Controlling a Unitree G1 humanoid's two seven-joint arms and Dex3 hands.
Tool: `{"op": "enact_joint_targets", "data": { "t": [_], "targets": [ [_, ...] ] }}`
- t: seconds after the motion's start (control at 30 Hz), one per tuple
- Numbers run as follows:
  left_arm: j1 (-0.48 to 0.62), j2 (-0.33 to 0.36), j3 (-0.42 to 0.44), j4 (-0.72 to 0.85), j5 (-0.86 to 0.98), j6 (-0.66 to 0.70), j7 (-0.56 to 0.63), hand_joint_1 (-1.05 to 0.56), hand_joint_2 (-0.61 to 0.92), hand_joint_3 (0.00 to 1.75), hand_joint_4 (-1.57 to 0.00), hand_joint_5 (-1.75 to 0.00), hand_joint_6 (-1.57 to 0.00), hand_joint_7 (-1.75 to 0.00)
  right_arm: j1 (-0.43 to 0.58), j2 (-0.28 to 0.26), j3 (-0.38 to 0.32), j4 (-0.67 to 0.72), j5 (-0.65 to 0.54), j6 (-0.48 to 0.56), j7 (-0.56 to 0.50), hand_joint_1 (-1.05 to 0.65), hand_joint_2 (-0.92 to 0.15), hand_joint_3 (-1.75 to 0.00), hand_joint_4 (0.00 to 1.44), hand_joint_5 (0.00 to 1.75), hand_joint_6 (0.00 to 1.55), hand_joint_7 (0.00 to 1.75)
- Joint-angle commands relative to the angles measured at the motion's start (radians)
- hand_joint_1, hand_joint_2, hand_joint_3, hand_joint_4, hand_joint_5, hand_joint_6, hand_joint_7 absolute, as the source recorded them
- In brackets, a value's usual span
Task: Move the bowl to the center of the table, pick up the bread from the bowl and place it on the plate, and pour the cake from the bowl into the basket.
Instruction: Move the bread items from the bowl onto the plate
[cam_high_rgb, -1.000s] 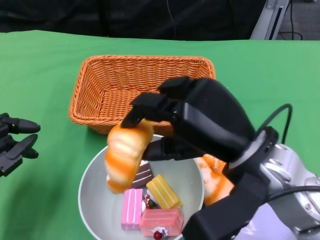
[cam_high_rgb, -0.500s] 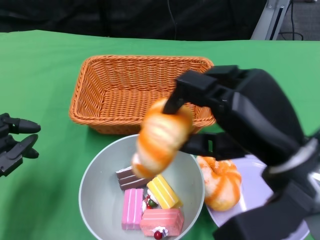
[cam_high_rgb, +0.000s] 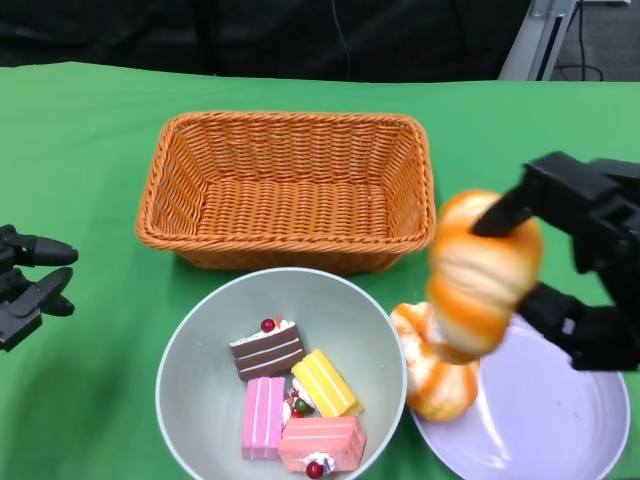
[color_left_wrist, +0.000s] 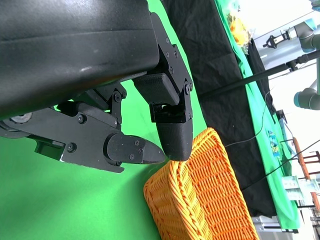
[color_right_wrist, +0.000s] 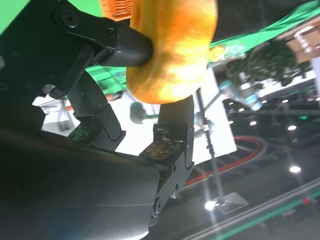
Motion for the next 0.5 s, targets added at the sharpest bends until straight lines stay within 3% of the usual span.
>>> {"op": "enact_joint_targets", "data": {
  "t": [0.03, 0.27, 0.5],
  "targets": [
    [-0.014, 0.031, 0.015, 0.01, -0.011, 0.004, -0.007, -0.19, 0.92, 0.19, -0.83, -1.26, -0.86, -0.88, 0.063, 0.009, -0.043, -0.04, 0.009, 0.014, -0.012, -0.04, -0.31, -1.45, 0.88, 1.75, 0.8, 1.43],
    [-0.019, 0.042, 0.014, 0.016, -0.01, 0.005, -0.011, -0.17, 0.92, 0.21, -0.81, -1.27, -0.85, -0.88, 0.193, 0.039, -0.096, -0.05, 0.071, 0.009, -0.026, 0.0, -0.34, -1.43, 0.91, 1.73, 0.79, 1.44],
    [-0.02, 0.05, 0.022, 0.013, -0.022, 0.014, -0.029, -0.15, 0.92, 0.23, -0.81, -1.27, -0.85, -0.88, 0.284, 0.01, -0.115, -0.012, 0.104, -0.029, -0.005, 0.05, -0.35, -1.34, 0.91, 1.7, 0.82, 1.34]
  ]
}}
